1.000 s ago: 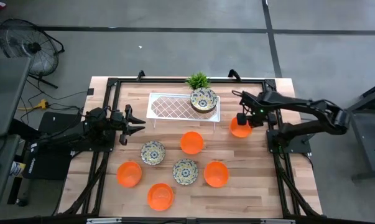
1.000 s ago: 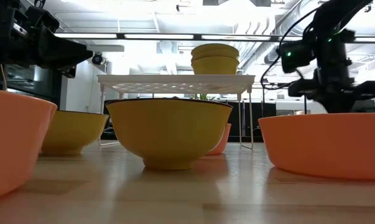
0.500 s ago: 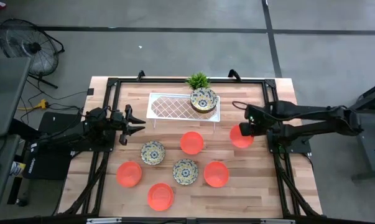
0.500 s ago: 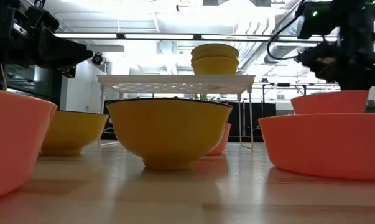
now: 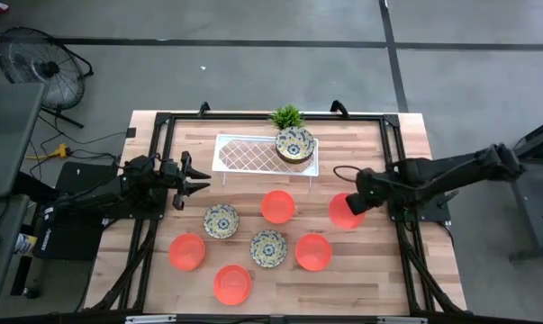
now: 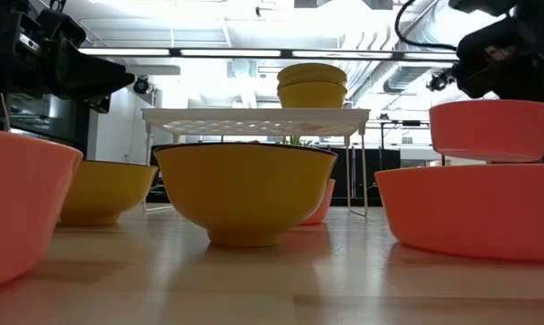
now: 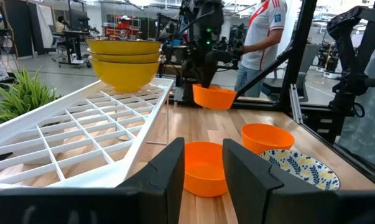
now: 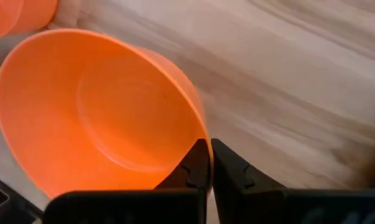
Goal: Pick & Place Mini bowls
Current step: Put the orange bowl on the shelf
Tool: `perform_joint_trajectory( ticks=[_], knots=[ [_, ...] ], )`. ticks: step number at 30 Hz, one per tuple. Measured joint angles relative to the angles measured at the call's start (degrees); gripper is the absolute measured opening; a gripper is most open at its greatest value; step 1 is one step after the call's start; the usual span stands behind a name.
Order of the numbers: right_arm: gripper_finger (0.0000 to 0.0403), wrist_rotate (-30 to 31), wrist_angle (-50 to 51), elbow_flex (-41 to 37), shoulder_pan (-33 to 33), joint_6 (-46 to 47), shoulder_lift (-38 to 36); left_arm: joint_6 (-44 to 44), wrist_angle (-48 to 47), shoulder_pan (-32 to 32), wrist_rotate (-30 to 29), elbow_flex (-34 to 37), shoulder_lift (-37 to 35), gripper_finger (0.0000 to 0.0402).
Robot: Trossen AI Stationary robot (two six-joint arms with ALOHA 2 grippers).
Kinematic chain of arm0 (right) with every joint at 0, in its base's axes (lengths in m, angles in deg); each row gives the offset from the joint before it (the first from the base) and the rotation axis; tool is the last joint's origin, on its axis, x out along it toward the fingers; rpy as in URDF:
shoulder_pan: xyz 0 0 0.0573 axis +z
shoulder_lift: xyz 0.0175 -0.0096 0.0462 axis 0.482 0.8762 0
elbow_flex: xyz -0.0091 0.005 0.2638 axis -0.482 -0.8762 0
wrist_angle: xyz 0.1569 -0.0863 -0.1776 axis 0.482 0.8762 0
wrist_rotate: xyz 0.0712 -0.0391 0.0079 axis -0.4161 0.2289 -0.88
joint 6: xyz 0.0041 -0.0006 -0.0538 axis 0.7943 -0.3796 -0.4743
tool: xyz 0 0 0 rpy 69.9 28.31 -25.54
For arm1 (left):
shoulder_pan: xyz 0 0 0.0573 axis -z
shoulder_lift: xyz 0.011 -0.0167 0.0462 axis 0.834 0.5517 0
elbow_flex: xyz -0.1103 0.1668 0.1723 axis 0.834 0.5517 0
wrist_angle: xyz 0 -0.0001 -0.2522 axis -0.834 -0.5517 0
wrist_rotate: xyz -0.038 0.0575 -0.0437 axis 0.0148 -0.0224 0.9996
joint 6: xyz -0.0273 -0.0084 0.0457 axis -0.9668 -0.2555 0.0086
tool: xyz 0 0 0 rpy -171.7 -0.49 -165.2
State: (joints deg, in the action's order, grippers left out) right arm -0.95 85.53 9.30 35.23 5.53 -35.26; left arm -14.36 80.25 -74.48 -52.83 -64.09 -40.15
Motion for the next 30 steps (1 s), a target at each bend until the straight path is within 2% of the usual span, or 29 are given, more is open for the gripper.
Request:
perform_joint_trajectory(
  ticks=[8,15,18,22,30],
  knots=[
    [0.0000,4.0,-3.7,0.0,9.6,12.3,0.0,0.0,0.0,0.0,-0.3,0.0,0.0,0.0106],
    [0.0000,7.3,-9.9,0.1,16.7,26.2,1.6,0.0,0.0,0.0,-11.0,0.0,0.0,0.0106],
    [0.0000,7.0,-10.5,1.2,18.6,30.5,4.7,0.0,0.3,0.0,-12.6,0.0,0.0,0.0106],
    [0.0000,6.5,-10.5,6.3,20.0,32.7,11.0,-0.4,0.4,0.0,-13.9,0.0,0.0,0.0106],
    [0.0000,7.4,-4.7,22.6,20.0,32.3,26.0,0.2,0.7,0.0,-10.6,-0.1,0.0,0.0106]
  ],
)
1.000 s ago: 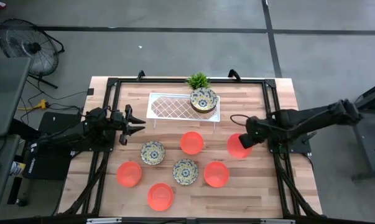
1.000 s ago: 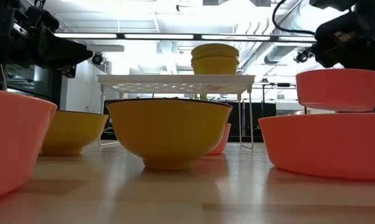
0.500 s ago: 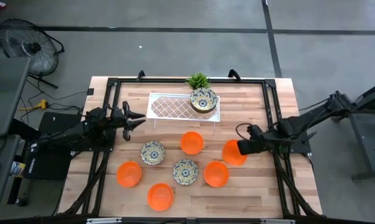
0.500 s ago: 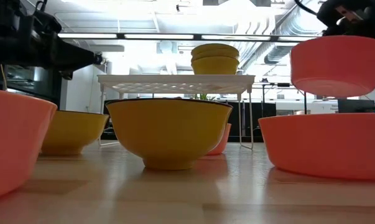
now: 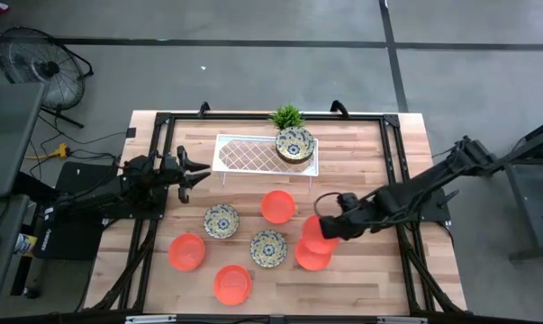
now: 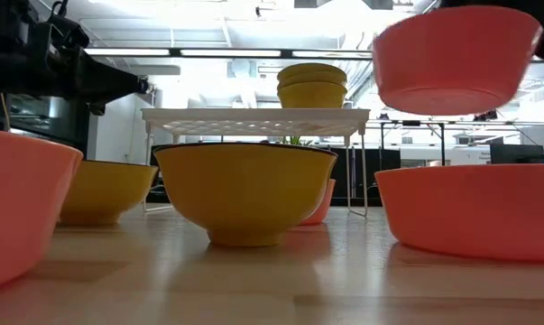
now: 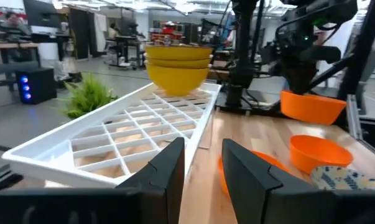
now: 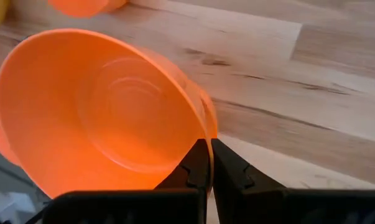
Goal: Pick & Place Mini bowls
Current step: Put the orange bowl on the shelf
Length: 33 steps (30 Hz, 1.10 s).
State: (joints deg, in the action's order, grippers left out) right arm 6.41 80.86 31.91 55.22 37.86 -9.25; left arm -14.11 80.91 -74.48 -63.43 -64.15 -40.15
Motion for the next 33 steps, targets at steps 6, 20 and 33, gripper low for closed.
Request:
perform_joint_trajectory(
  ticks=[6,20,33],
  knots=[
    [0.0000,1.1,7.1,11.8,-0.1,-1.3,9.0,0.0,-2.1,0.0,10.3,-1.7,0.1,0.0106],
    [0.0000,4.5,11.2,22.7,-1.1,-8.0,18.0,8.8,-12.8,0.0,14.3,-13.7,3.6,0.0106],
    [0.0000,5.4,9.7,22.7,-5.5,-16.9,18.0,21.8,-23.2,6.7,11.2,-29.8,26.4,0.0106]
  ],
)
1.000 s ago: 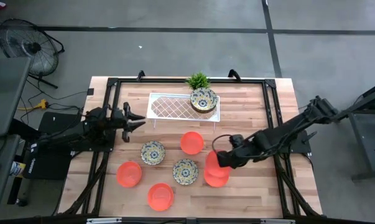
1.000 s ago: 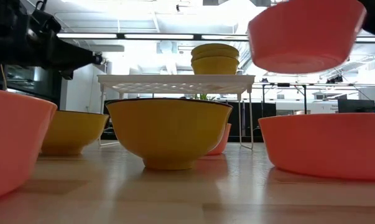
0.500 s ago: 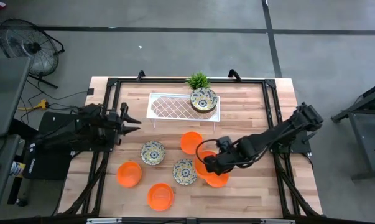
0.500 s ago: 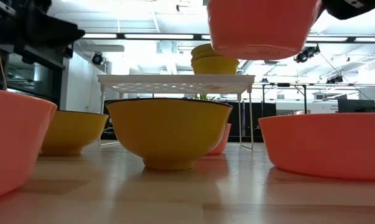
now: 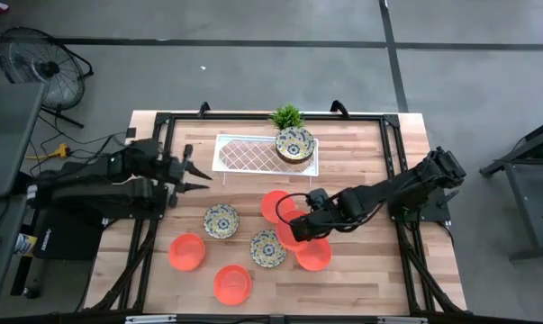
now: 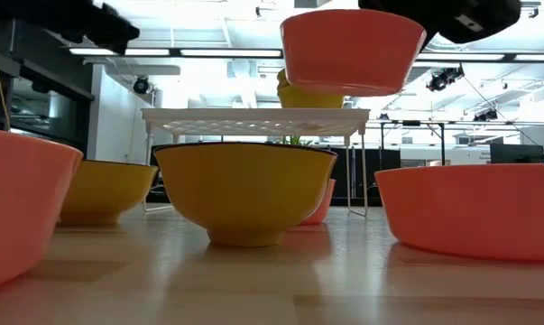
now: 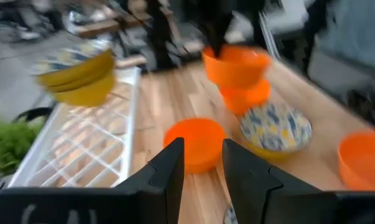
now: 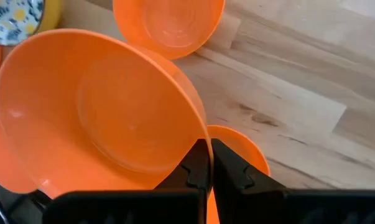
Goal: Pick & Place Mini bowls
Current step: Put the orange bowl on the shelf
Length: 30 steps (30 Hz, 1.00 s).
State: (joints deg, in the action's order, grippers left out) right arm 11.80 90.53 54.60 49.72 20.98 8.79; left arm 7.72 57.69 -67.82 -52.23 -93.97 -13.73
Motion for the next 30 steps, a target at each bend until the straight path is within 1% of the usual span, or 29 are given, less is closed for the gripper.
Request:
perform_joint_trajectory(
  ticks=[5,11,14,16,18,20,26,30],
  knots=[
    [0.0000,-2.9,-0.1,0.0,-1.6,-2.6,0.0,8.9,-5.6,10.2,-7.3,-6.3,9.9,0.0106],
    [0.0000,-6.0,-1.7,0.0,-2.6,-4.7,0.0,16.1,-5.2,22.7,-19.2,-12.5,21.8,0.0106],
    [0.0000,-7.0,-1.9,0.0,-2.7,-4.9,0.0,21.0,-5.4,27.2,-25.4,-15.7,28.6,0.0106],
    [0.0000,-9.1,-2.0,0.0,-3.1,-5.3,0.0,24.2,-5.3,29.7,-28.7,-18.2,32.6,0.0106],
    [0.0000,-10.6,-2.1,0.0,-3.4,-5.8,0.0,27.4,-4.9,31.9,-31.3,-21.0,36.5,0.0106],
    [0.0000,-10.8,-2.4,0.0,-3.7,-6.0,0.0,31.3,-4.6,33.6,-33.3,-23.7,40.6,0.0106],
    [0.0000,-11.1,-2.5,0.0,-4.1,-7.1,0.0,42.0,-4.0,36.1,-38.0,-33.0,51.8,0.0106],
    [0.0000,-11.4,-2.4,0.0,-4.1,-7.3,-0.1,46.7,-3.9,36.3,-38.7,-39.3,57.5,0.0106]
  ],
)
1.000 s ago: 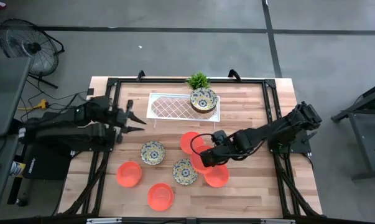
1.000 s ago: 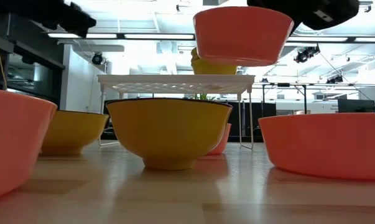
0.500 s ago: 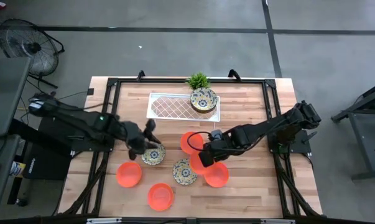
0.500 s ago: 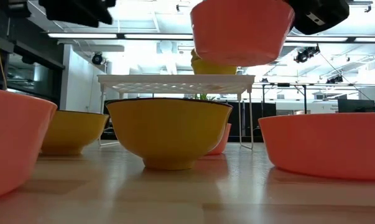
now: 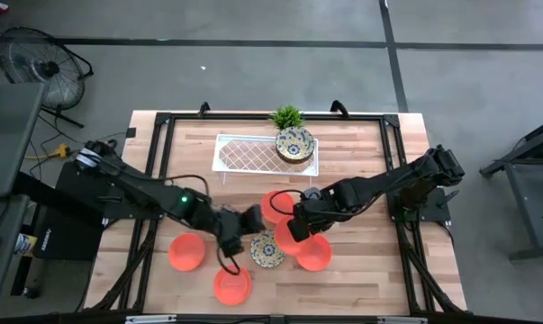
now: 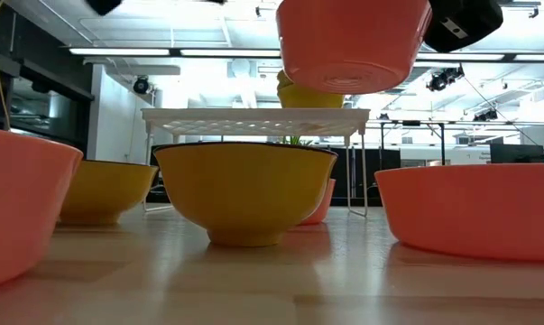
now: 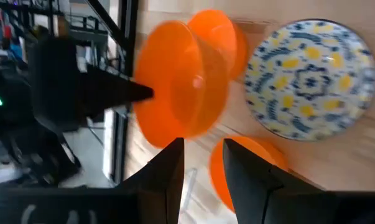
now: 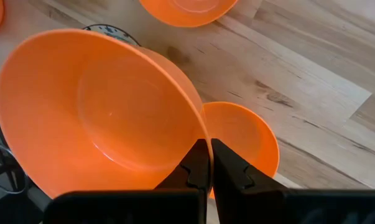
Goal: Pick & Place Mini bowls
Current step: Put the orange bowl on the shelf
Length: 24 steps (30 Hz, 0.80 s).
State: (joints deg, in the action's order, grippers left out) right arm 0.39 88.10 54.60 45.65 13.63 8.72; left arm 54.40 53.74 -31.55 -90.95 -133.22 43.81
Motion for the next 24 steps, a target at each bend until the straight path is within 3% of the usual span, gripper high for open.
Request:
perform_joint_trajectory(
  ticks=[8,24],
  knots=[
    [0.0000,-3.3,-0.3,-2.4,-0.1,-0.9,0.0,7.7,-2.7,-0.1,2.2,-8.4,6.3,0.0106],
    [0.0000,-7.1,-5.4,-1.8,-2.6,-5.9,-0.2,17.9,-3.9,-0.2,2.1,-8.9,7.6,0.0106]
  ],
)
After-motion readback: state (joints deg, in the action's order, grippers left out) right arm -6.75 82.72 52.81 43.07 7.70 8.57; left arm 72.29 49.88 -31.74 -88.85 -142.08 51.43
